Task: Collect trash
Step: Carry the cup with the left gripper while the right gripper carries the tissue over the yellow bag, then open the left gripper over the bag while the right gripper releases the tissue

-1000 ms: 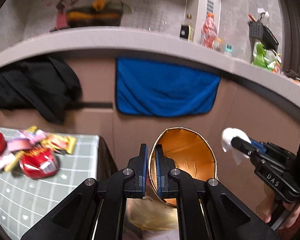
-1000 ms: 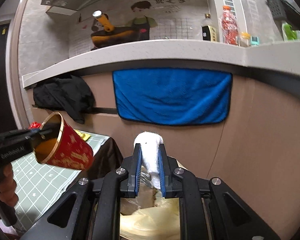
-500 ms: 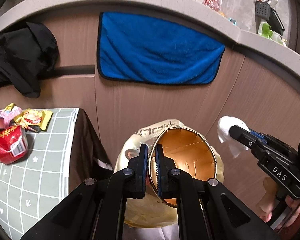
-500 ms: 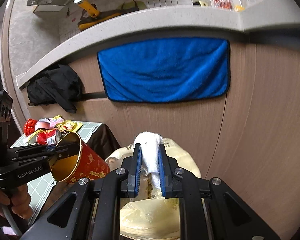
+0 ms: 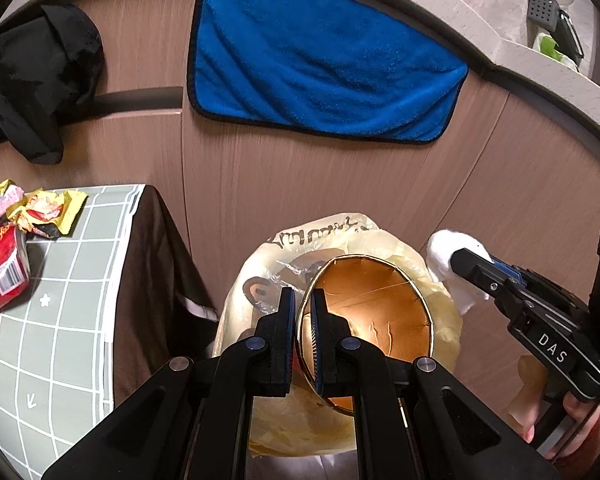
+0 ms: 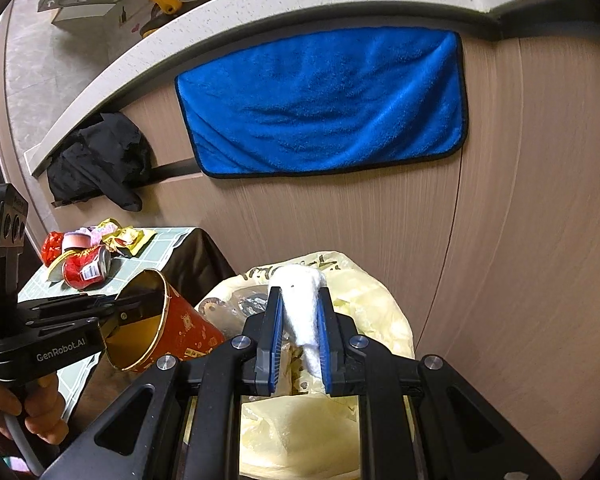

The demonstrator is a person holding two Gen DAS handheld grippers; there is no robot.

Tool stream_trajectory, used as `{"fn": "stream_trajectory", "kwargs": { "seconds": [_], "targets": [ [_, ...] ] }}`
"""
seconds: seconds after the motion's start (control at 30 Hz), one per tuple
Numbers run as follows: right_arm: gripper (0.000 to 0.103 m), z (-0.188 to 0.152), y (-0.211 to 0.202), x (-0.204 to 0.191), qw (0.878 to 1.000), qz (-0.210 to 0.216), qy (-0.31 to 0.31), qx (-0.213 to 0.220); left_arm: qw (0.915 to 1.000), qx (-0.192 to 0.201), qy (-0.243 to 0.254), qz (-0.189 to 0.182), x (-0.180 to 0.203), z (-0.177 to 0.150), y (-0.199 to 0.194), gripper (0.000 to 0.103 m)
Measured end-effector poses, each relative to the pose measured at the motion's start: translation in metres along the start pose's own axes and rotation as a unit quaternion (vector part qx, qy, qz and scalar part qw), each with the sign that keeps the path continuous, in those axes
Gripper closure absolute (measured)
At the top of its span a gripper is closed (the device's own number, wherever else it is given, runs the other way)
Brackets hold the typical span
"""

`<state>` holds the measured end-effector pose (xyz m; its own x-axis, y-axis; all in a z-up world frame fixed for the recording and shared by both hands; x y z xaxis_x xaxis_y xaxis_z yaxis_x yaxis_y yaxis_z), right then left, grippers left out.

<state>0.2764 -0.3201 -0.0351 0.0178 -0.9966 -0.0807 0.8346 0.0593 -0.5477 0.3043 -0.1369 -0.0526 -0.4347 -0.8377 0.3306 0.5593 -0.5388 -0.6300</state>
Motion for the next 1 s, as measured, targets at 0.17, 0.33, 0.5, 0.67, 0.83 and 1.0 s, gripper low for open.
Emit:
{"fn": "stream_trajectory", "kwargs": {
  "seconds": [0.17, 0.33, 0.5, 0.67, 0.83, 1.0],
  "targets": [
    [0.088, -0.002, 0.006, 0.001, 1.0, 0.0, 0.003, -0.005, 1.0, -0.006, 0.002, -0.002, 0.001, 0.0, 0.005, 0.095],
    [0.081, -0.002, 0.009, 0.002, 1.0, -0.003, 0.009, -0.004, 0.9998, -0.011, -0.006, -0.018, -0.001, 0.001, 0.01, 0.087],
    [0.073, -0.005, 0.01, 0.005, 1.0, -0.008, 0.016, -0.009, 0.9987, -0.01, -0.027, -0.042, -0.008, 0.004, 0.007, 0.056],
    [0.073, -0.012, 0.013, 0.006, 0.999, -0.019, 0.016, -0.023, 0.9996, -0.015, -0.02, -0.013, -0.011, -0.002, 0.005, 0.056],
    [0.073, -0.019, 0.014, 0.009, 0.999, -0.018, 0.026, -0.036, 0.9994, -0.021, -0.029, -0.001, -0.023, -0.011, 0.0, 0.056],
    [0.073, -0.015, 0.003, 0.002, 0.999, -0.03, 0.012, -0.024, 0.9991, -0.003, -0.038, 0.019, -0.046, -0.017, -0.023, 0.056]
  ]
}}
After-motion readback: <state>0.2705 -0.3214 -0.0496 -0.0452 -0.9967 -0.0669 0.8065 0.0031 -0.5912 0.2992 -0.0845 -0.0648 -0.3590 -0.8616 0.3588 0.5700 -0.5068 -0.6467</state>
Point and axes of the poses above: each gripper's, at about its wrist camera, not at the fingertips, and y roughly the way its jaws point, x to its right, z to its top, the point moved 2 cm from there along y, roughly the way its jaws point, and after that the axes turned 7 degrees about -z, right-handed, at the moved point
